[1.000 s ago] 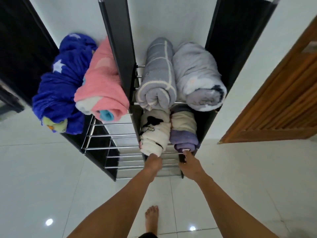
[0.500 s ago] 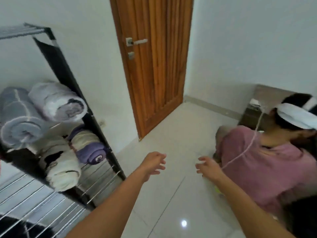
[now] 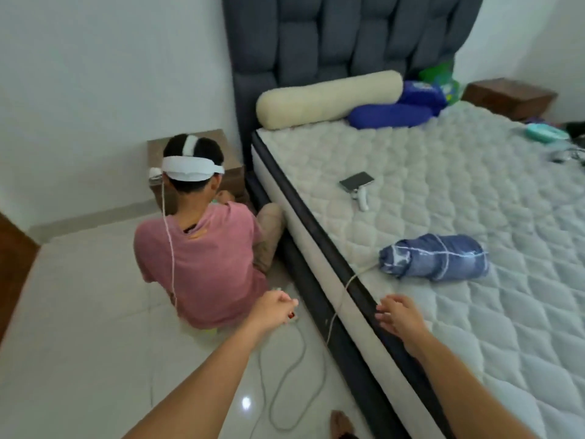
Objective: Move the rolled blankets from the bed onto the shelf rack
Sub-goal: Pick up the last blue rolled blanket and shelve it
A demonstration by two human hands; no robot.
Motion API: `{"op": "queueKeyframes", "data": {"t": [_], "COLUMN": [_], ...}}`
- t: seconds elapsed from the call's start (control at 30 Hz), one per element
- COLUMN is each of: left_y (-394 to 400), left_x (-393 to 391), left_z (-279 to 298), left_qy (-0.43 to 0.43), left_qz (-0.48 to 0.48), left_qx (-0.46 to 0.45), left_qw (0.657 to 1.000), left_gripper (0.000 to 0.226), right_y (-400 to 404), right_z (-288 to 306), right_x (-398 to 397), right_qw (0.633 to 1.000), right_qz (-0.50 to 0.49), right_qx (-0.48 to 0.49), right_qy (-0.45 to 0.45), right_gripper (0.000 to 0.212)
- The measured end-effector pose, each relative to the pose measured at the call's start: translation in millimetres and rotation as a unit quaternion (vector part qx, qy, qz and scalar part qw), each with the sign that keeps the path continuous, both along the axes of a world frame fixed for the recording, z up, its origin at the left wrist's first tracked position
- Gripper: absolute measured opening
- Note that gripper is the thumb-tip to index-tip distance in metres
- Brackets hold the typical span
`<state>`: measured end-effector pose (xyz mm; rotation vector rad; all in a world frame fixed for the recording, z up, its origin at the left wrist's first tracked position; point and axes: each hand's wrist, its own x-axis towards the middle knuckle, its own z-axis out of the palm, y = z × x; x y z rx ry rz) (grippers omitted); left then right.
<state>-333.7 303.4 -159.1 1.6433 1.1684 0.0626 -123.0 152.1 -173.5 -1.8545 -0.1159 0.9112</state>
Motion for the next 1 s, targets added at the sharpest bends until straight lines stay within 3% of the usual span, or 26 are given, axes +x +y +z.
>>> {"op": "queueKeyframes", "data": {"t": [0.17, 0.33, 0.4, 0.47, 0.6, 0.67, 0.83, 1.0], "left_y": [-3, 3, 1, -2, 9, 15, 17, 21], "left_x": [126, 248, 291, 325, 374, 390, 422, 431], "left_z": [-22, -68, -74, -74, -84, -89, -87, -88], "left_qy": [0.029, 0.118, 0.133, 0.14, 0.131, 0.13, 0.124, 0.135], "left_qz": [-0.069, -0.108, -0.096, -0.081, -0.003, 0.03, 0.112, 0.122], "left_qx": [-0.01, -0.007, -0.022, -0.038, -0.086, -0.12, -0.196, -0.242], "left_qw": [0.997, 0.987, 0.986, 0.986, 0.988, 0.984, 0.966, 0.953], "left_gripper": [0.019, 0.029, 0.043, 0.059, 0.065, 0.065, 0.038, 0.041], "right_y": [-56, -78, -78, -70, -37, -21, 0, -3], "right_z": [-33, -52, -60, -66, -77, -83, -89, -88], "right_x": [107, 228, 277, 319, 394, 422, 443, 440], "right_qw": [0.992, 0.98, 0.977, 0.979, 0.98, 0.982, 0.985, 0.99], "right_qz": [-0.11, -0.177, -0.189, -0.174, -0.134, -0.1, 0.008, 0.007], "right_qx": [-0.041, -0.065, -0.084, -0.103, -0.147, -0.162, -0.168, -0.144], "right_qy": [0.047, 0.058, 0.056, 0.037, 0.0, -0.01, 0.026, 0.009], "right_gripper": [0.022, 0.033, 0.03, 0.026, 0.068, 0.076, 0.067, 0.058]}}
